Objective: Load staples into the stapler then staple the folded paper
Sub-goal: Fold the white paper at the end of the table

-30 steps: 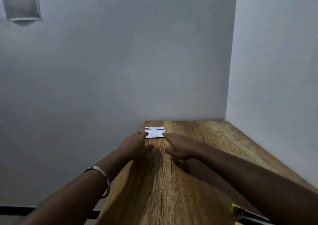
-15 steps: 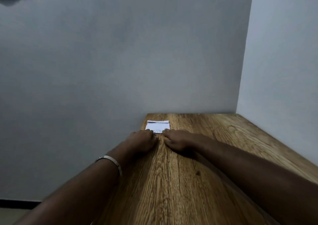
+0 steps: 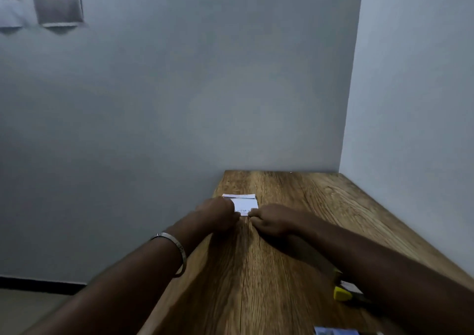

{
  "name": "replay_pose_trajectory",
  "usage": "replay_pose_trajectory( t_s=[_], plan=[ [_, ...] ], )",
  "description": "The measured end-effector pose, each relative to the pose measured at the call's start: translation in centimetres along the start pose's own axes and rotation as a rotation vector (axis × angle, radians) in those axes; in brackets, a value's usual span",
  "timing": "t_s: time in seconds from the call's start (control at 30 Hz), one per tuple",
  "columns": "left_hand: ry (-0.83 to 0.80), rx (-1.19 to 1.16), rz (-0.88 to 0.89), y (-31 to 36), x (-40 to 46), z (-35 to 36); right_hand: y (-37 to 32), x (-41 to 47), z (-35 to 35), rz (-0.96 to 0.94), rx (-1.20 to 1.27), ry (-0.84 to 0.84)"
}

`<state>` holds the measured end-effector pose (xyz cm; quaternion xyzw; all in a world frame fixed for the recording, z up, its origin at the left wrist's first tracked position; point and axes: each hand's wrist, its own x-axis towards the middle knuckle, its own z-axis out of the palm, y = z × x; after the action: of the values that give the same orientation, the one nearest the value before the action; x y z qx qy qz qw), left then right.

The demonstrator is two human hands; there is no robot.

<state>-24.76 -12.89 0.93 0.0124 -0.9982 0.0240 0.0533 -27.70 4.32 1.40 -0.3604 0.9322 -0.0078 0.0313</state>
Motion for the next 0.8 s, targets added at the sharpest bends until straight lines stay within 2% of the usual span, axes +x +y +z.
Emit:
replay_pose_trajectory(
  t_s=[0.2, 0.4, 0.67, 0.8],
  plan=[
    [0.037, -0.025, 0.054, 2.1, -8.0, -1.7, -2.9, -7.3, 0.5, -0.018, -0.003, 0.017],
    [0.098, 0.009, 0.109, 3.9, -14.1, -2.3, -5.0, -13.7, 1.0, -0.021, 0.039, 0.121],
    [0.160, -0.042, 0.198, 4.2, -18.2, -2.1, -6.6, -18.0, 1.4, -0.079, 0.026, 0.193],
    [0.200, -0.077, 0.184, 3.9, -18.4, -1.8, -6.7, -17.7, 1.6, -0.094, 0.027, 0.280]
  ],
)
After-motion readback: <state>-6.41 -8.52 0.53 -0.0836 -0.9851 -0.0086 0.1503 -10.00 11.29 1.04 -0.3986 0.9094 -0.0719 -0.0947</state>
